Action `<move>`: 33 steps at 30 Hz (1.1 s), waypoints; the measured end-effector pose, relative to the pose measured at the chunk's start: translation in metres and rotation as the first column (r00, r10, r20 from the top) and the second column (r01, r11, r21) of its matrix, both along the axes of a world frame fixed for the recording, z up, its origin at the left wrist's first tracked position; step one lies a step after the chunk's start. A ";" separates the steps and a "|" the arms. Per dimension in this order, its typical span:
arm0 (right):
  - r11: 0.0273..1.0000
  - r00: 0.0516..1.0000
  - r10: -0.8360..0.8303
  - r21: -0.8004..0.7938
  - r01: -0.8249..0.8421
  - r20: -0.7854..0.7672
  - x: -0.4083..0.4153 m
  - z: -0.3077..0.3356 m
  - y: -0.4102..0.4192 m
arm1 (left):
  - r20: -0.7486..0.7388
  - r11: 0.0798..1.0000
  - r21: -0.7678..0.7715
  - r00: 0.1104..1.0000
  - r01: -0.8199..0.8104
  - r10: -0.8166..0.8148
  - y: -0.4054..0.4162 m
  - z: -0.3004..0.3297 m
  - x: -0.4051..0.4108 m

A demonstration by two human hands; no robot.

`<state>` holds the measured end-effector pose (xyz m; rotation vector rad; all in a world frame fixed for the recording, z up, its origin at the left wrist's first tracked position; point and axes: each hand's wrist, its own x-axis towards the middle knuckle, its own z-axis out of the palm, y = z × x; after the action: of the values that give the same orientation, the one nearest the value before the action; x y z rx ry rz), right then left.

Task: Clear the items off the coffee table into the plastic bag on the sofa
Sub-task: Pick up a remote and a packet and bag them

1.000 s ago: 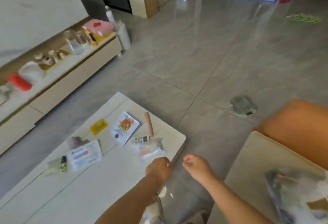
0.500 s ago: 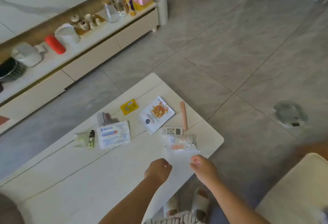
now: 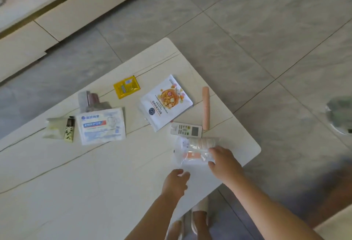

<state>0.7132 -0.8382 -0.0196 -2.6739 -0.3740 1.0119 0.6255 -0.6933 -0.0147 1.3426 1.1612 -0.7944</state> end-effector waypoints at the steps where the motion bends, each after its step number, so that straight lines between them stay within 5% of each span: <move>1: 0.999 0.999 0.034 -0.010 -0.034 0.020 0.006 -0.012 0.000 | -0.013 0.999 -0.024 0.999 -0.046 0.045 -0.004 -0.011 0.002; 12: 0.998 0.996 0.047 0.045 -0.044 -0.073 0.024 -0.092 0.003 | -0.153 0.885 -0.130 0.891 -0.446 0.427 -0.029 -0.076 0.023; 21: 0.972 0.961 0.155 0.209 -0.107 -0.228 0.008 -0.101 0.040 | -0.080 0.846 0.128 0.845 -0.517 0.529 0.020 -0.091 0.012; 24: 0.965 0.975 0.195 0.197 -0.172 -0.105 0.022 -0.105 0.056 | -0.048 0.835 0.192 0.845 -0.516 0.533 0.036 -0.099 0.014; 28: 0.961 0.941 0.217 0.113 -0.253 0.258 0.049 -0.111 0.076 | -0.071 0.847 0.210 0.856 -0.489 0.512 0.046 -0.116 0.016; 33: 0.950 0.880 0.311 -0.124 -0.285 0.360 0.057 -0.135 0.092 | -0.061 0.835 0.189 0.842 -0.517 0.536 0.050 -0.131 0.010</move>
<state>0.7703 -0.7462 -0.1542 -2.9307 -0.8680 0.5775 0.6356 -0.6428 -0.1460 1.0325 1.6245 -0.3742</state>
